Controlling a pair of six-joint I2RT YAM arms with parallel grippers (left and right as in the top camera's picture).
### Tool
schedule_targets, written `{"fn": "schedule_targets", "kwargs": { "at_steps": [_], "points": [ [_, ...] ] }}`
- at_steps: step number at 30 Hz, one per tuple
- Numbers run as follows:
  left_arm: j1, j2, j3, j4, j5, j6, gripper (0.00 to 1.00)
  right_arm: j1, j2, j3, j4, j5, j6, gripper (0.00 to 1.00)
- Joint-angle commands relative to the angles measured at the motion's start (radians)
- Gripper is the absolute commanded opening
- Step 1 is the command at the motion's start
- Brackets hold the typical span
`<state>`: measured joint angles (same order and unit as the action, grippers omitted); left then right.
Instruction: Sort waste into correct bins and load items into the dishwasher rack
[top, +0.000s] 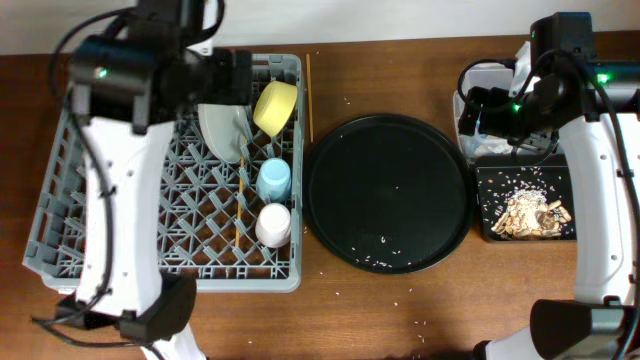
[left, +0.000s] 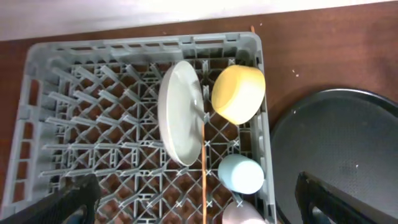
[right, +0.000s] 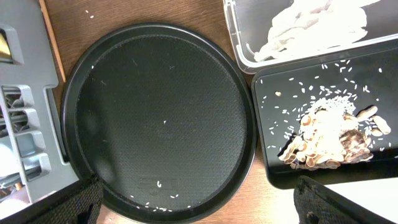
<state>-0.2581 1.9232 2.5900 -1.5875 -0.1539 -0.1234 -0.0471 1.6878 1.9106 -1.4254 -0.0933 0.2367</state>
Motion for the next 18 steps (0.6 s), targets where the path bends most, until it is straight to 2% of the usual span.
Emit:
{"fn": "schedule_targets", "kwargs": {
  "at_steps": [1, 11, 15, 16, 18],
  "points": [
    [0.006, 0.024, -0.002, -0.008, -0.001, 0.006, 0.99, 0.001, 0.003, -0.002, 0.000, 0.016, 0.003, 0.98],
    [0.006, 0.024, -0.002, -0.008, -0.001, 0.006, 0.99, 0.001, 0.000, -0.002, 0.000, 0.016, 0.003, 0.99],
    [0.006, 0.024, -0.002, -0.008, -0.001, 0.006, 0.99, 0.011, -0.140, -0.022, 0.018, 0.015, 0.003, 0.99],
    [0.006, 0.024, -0.002, -0.008, -0.001, 0.006, 0.99, 0.027, -0.193, -0.056, 0.058, 0.016, 0.003, 0.98],
    [0.006, 0.024, -0.002, -0.008, -0.001, 0.006, 0.99, 0.074, -0.324, -0.196, 0.253, 0.019, -0.053, 0.98]
  ]
}}
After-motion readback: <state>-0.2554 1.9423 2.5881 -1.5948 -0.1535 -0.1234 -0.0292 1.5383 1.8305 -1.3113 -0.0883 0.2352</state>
